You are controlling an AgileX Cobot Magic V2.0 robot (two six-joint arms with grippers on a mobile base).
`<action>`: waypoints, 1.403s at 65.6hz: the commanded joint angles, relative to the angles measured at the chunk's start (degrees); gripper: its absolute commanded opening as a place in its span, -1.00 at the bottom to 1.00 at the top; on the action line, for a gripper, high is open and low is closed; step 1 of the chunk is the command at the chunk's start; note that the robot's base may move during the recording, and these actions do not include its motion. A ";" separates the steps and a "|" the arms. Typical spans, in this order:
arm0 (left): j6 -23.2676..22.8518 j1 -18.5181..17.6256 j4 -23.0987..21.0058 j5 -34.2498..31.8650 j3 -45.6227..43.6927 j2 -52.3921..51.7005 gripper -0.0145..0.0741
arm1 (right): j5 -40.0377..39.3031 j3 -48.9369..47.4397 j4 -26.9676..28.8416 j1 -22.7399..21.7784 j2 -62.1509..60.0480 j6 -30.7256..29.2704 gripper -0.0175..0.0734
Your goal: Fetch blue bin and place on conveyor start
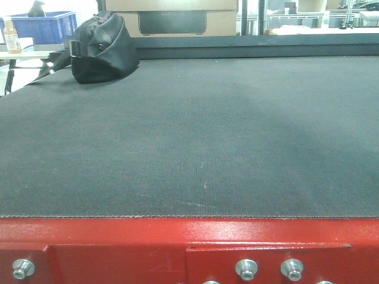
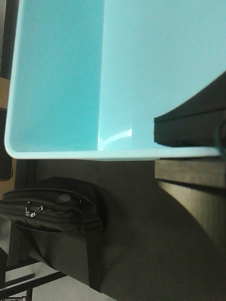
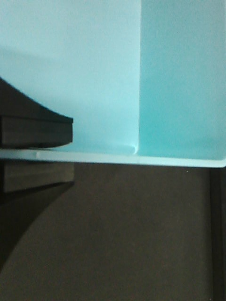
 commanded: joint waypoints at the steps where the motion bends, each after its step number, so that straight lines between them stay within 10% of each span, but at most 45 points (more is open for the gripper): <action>1: 0.53 0.32 3.72 -1.55 -0.59 -0.76 -0.92 | -0.47 -0.62 -3.81 -0.72 -1.06 -0.48 -0.96; 30: 0.14 0.47 -4.73 -3.71 4.89 2.96 -0.92 | -5.05 7.15 -3.30 -0.72 0.45 0.97 -0.96; 52: -6.93 0.47 -5.24 -17.18 19.71 6.36 -0.92 | -23.30 28.19 -3.30 -0.82 2.04 6.86 -0.96; 92: -7.50 0.47 -5.24 -22.46 28.03 11.51 -0.92 | -26.86 32.01 -2.71 -0.82 9.74 6.86 -0.96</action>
